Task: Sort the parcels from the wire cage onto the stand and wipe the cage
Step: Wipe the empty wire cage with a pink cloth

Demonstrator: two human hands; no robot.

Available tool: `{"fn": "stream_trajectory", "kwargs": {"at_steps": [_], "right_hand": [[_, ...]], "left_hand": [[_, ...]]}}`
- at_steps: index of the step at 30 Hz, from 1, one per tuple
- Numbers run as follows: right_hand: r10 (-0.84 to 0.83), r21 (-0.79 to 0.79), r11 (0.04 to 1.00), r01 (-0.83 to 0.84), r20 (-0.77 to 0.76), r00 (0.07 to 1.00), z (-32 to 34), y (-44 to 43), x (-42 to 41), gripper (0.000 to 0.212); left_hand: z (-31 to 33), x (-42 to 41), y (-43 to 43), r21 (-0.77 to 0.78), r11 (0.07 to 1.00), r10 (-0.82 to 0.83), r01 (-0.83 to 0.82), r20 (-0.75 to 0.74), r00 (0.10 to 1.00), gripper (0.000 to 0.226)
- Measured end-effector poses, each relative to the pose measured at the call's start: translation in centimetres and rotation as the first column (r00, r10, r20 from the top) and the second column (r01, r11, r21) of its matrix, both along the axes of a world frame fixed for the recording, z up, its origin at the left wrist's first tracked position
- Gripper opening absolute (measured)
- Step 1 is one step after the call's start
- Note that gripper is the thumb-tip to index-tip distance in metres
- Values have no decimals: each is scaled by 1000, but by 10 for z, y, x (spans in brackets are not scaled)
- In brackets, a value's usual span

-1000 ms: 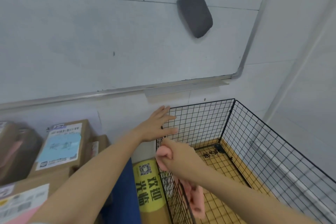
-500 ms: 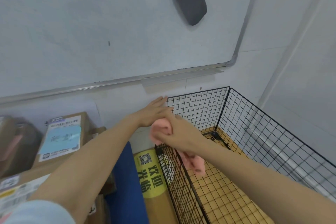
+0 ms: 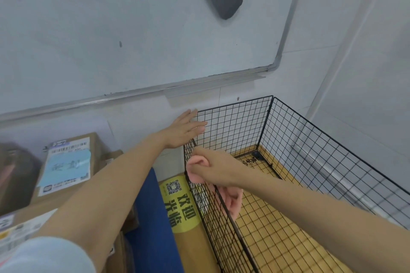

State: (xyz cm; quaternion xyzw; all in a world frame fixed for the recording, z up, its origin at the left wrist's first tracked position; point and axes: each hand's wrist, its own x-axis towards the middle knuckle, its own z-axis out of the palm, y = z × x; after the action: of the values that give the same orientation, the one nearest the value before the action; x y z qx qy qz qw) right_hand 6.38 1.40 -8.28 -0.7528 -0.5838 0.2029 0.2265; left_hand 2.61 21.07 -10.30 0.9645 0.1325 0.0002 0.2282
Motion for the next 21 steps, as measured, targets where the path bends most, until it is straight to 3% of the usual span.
{"fn": "stream_trajectory", "kwargs": {"at_steps": [7,14,21], "right_hand": [[36,-56,998,-36,-8,999,2,-53,-18,49],[72,-40,997,-68,103,992,-3,-75,-33,24],[67,-9,998,-66,80,995,-4,-77,-30,12]], "left_hand": [[7,-1,-4,10,1000,23,-23,-40,999,56],[11,-8,-31,36,997,76,-74,-67,995,61],[20,-35,-108,-37,998,44,-49,-132,990,91]]}}
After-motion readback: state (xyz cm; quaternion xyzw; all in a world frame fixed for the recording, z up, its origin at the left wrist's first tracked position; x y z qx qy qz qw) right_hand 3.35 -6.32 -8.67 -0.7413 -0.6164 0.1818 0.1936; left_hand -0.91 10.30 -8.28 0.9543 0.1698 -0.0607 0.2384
